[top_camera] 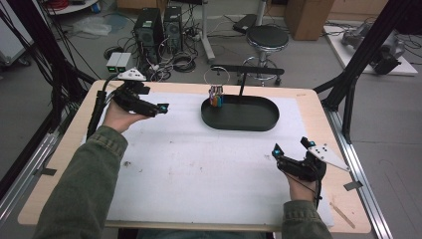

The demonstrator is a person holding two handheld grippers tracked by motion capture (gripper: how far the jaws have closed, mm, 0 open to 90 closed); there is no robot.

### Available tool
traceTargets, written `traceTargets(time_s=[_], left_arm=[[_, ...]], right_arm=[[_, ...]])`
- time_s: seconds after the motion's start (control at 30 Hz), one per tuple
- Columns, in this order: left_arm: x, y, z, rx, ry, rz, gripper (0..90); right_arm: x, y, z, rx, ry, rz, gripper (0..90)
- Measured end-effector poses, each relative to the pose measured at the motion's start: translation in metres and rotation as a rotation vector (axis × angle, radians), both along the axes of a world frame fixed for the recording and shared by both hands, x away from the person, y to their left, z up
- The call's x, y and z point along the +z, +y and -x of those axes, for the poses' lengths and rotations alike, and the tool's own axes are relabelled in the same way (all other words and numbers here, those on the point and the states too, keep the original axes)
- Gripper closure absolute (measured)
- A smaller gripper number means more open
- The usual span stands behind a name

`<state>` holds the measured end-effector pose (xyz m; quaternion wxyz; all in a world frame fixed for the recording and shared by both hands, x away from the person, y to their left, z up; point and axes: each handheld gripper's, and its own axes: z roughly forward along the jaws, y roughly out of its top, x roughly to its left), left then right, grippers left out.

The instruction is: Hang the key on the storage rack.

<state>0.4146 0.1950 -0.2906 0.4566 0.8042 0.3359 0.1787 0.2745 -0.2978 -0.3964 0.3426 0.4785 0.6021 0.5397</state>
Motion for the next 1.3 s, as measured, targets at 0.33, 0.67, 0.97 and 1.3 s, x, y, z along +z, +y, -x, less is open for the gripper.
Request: traceTargets(time_s=[0.33, 0.67, 0.97, 1.3], left_arm=[[-0.012, 0.034, 0.014, 0.063, 0.005, 0.013, 1.7], [-0.037, 0.081, 0.032, 0.202, -0.01, 0.077, 1.7], [-0.046, 0.114, 0.06, 0.297, -0.087, 0.128, 1.7], [-0.074, 0.138, 0.094, 0.36, -0.141, 0.19, 1.7]], right_arm=[[0.0, 0.0, 0.0, -0.004, 0.003, 0.0, 0.5], [0.0, 0.0, -0.001, -0.001, 0.006, -0.004, 0.5], [-0.001, 0.002, -0.001, 0.002, 0.009, 0.003, 0.5], [-0.001, 0.001, -0.002, 0.004, 0.013, -0.001, 0.5]])
